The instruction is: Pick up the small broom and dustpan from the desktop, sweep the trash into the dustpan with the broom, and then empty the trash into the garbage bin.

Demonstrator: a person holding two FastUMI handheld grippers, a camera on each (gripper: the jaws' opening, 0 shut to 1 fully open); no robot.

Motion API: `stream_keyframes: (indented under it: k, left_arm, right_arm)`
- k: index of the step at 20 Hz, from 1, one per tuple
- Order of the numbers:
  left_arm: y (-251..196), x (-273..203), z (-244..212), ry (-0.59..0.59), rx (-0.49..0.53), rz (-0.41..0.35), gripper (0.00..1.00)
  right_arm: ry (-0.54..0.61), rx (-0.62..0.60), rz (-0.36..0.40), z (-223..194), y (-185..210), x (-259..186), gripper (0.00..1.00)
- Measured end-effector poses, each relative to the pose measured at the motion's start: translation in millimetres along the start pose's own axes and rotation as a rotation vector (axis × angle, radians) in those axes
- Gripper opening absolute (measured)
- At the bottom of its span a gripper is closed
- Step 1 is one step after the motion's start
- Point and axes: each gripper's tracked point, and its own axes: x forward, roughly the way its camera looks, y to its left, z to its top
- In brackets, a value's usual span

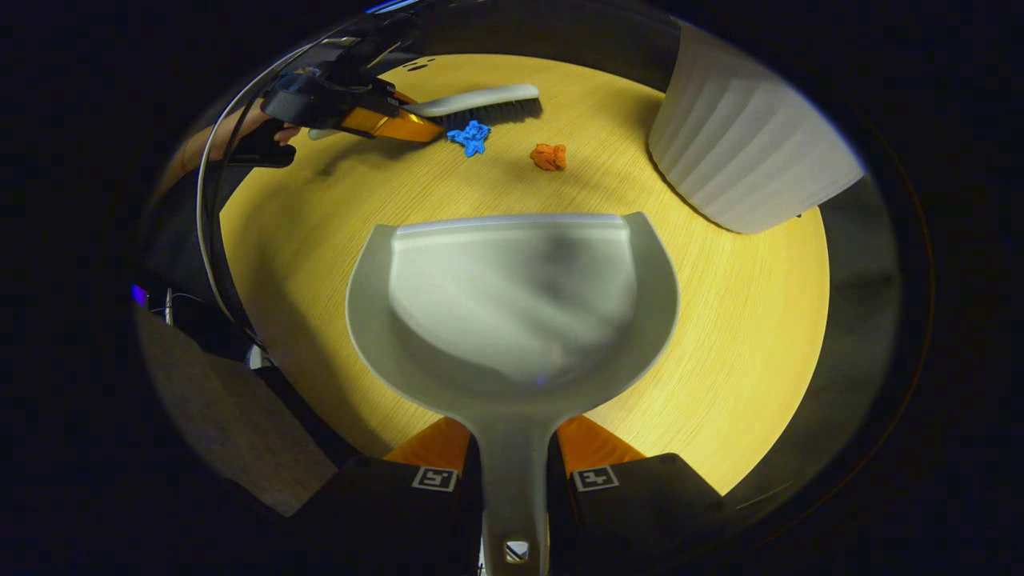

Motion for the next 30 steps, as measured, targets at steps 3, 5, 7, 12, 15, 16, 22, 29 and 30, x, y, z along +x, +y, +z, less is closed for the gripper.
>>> stream_keyframes:
  k: [3,5,7,12,15,16,22,29,30]
  left_arm:
    - [-31,1,9,-0.011,0.027,-0.084,0.28]
    - [-54,0,12,-0.016,0.046,-0.157,0.26]
    - [-77,-7,12,-0.011,0.072,-0.236,0.28]
    - [-121,-36,6,0.016,0.053,-0.402,0.3]
    - [-120,-50,2,-0.003,0.029,-0.355,0.27]
    - [-115,-56,4,-0.017,0.016,-0.33,0.27]
    - [-76,-75,-4,-0.116,-0.066,-0.13,0.28]
    - [-20,-77,-60,-0.117,-0.214,-0.022,0.28]
    - [-13,-74,-60,-0.115,-0.227,-0.016,0.27]
  right_arm:
    - [-0.003,0.008,0.021,3,-5,7,0.4]
    - [-0.007,-0.001,0.027,3,-7,10,0.37]
    - [-0.012,-0.013,0.028,4,-9,12,0.34]
    - [-0.058,-0.012,0.02,6,-9,14,0.37]
    - [-0.082,0.025,0.006,-2,-8,18,0.4]
    - [-0.093,0.033,-0.005,-4,-6,17,0.37]
    - [-0.161,0.105,-0.058,-12,12,-14,0.37]
    - [-0.238,0.348,-0.143,-8,7,-94,0.37]
    - [-0.261,0.391,-0.159,-4,2,-109,0.4]
